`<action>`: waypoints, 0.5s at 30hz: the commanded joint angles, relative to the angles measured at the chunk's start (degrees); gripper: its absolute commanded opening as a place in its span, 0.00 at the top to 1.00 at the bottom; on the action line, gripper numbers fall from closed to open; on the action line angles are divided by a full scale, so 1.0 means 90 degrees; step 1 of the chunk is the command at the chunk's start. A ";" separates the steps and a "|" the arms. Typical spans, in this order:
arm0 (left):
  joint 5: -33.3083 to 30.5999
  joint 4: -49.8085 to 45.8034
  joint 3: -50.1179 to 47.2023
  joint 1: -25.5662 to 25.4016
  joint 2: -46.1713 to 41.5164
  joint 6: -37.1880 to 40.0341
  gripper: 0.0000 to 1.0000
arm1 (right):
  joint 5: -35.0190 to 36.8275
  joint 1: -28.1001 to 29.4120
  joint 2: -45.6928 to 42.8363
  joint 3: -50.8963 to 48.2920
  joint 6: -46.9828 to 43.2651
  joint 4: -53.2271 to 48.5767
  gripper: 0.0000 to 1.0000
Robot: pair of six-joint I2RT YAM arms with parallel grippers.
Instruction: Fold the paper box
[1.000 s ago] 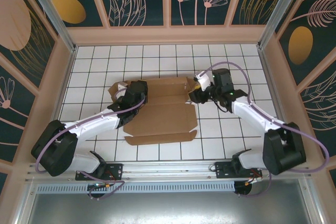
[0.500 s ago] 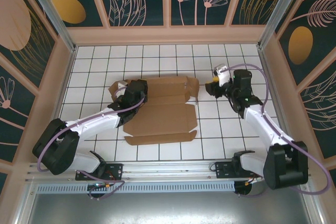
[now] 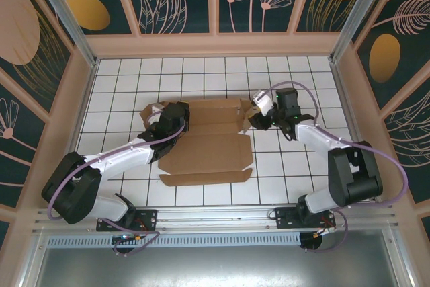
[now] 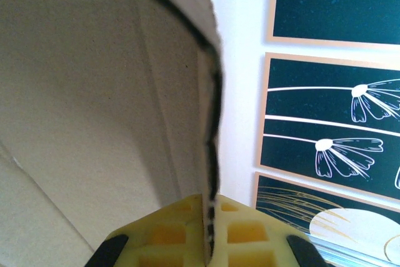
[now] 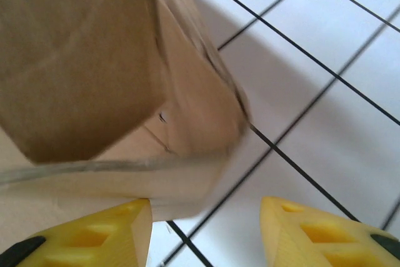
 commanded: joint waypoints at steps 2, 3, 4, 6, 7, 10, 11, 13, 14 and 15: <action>0.0234 -0.0476 -0.0082 0.0008 0.0073 0.0086 1.00 | -0.0377 0.0257 0.0287 0.0522 -0.0132 -0.0042 0.51; 0.0239 -0.0467 -0.0083 0.0008 0.0070 0.0077 1.00 | -0.0439 0.0330 0.0334 0.0595 -0.0141 -0.0094 0.50; 0.0254 -0.0459 -0.0092 0.0008 0.0064 0.0091 1.00 | -0.0498 0.0398 0.0363 0.0653 -0.0154 -0.0154 0.50; 0.0266 -0.0447 -0.0094 0.0008 0.0075 0.0101 1.00 | -0.0610 0.0500 0.0366 0.0717 -0.0165 -0.0249 0.50; 0.0273 -0.0440 -0.0092 0.0008 0.0083 0.0109 1.00 | -0.0642 0.0545 0.0351 0.0724 -0.0144 -0.0275 0.49; 0.0297 -0.0420 -0.0096 0.0011 0.0092 0.0124 1.00 | -0.0690 0.0659 0.0239 0.0682 -0.0074 -0.0326 0.49; 0.0303 -0.0407 -0.0092 0.0013 0.0102 0.0130 1.00 | -0.0661 0.0698 0.0192 0.0656 -0.0072 -0.0328 0.49; 0.0316 -0.0379 -0.0102 0.0008 0.0126 0.0131 1.00 | -0.0613 0.0737 0.0117 0.0583 -0.0037 -0.0316 0.49; 0.0328 -0.0365 -0.0102 0.0012 0.0148 0.0131 1.00 | -0.0553 0.0744 0.0103 0.0560 -0.0024 -0.0323 0.49; 0.0333 -0.0359 -0.0102 0.0008 0.0167 0.0130 1.00 | -0.0466 0.0736 0.0088 0.0526 -0.0007 -0.0340 0.49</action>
